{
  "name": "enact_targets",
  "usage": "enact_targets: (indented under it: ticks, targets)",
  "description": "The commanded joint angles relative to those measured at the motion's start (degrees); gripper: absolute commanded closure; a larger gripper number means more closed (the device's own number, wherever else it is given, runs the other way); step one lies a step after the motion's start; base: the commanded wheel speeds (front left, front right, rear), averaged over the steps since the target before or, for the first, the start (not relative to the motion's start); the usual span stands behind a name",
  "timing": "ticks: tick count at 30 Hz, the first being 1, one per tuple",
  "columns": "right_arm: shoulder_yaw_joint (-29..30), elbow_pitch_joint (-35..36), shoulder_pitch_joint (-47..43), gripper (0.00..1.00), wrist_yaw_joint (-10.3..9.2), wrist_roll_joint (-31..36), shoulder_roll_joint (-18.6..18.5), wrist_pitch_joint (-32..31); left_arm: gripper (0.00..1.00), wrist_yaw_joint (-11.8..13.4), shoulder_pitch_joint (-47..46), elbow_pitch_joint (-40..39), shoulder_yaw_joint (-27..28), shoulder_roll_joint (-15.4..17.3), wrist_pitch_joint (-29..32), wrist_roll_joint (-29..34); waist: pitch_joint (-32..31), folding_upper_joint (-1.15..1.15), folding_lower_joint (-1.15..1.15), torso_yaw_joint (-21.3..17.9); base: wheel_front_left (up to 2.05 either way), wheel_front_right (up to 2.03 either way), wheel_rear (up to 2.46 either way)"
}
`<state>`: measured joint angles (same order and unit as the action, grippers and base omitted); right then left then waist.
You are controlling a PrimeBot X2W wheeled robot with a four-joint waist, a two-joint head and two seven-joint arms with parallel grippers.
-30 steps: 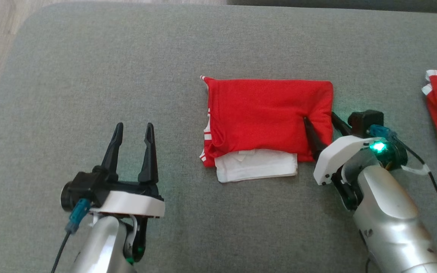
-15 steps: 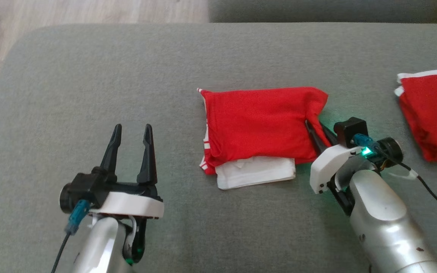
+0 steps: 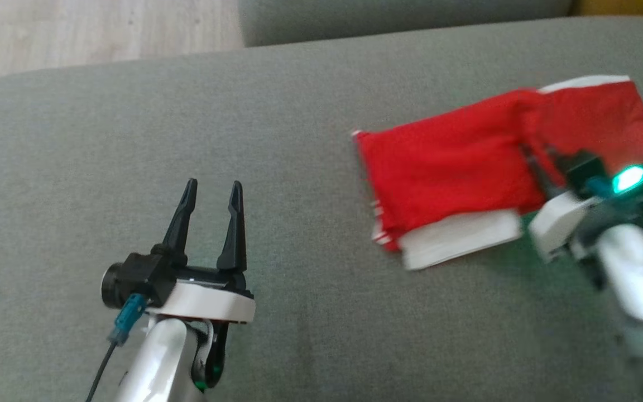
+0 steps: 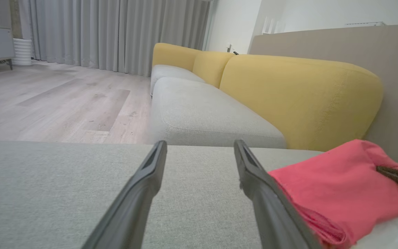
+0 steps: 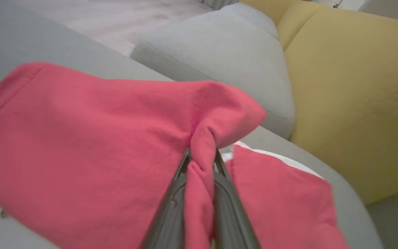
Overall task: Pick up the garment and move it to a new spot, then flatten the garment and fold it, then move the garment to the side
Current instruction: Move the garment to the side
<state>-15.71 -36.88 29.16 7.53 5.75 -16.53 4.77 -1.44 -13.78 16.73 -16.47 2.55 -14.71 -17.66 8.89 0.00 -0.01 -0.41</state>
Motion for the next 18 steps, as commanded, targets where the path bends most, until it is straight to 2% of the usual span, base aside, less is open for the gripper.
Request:
enact_targets:
  ticks: [1, 8, 12, 13, 18]
  targets:
    - [-0.74, 2.53, 2.96, 1.00, -0.04, 0.22, -1.74, -0.37, 0.00, 0.28, -2.04, -1.85, 1.76, 0.32, -0.29, 0.28, 1.28, 0.00, 0.01, -0.79, 0.00, 0.00, 0.00]
    - [0.24, 7.89, 6.26, 1.00, -0.04, -2.01, -13.72, -5.57, 0.00, -0.48, -3.84, -1.85, 2.65, 0.32, -0.29, 0.73, 5.71, 0.00, 0.01, -1.01, 0.00, 0.00, 0.00]
    - [1.80, 7.25, 7.08, 1.00, -0.04, -1.89, -19.18, -7.98, 0.00, -0.87, -4.64, -1.64, 2.68, 0.32, -0.29, 0.58, 7.34, 0.00, 0.01, -0.31, 0.00, 0.00, 0.00]
    - [2.54, 6.06, 6.96, 1.00, -0.04, -1.73, -21.81, -8.71, 0.00, -0.99, -4.99, -1.56, 2.61, 0.32, -0.29, 0.49, 7.93, 0.00, 0.01, 0.12, 0.00, 0.00, 0.00]
    - [4.18, 3.14, 7.68, 1.00, -0.04, -1.88, -25.70, -9.11, 0.00, -1.24, -5.71, -1.40, 3.25, 0.32, -0.29, 0.78, 9.46, 0.00, 0.01, 0.91, 0.00, 0.00, 0.00]
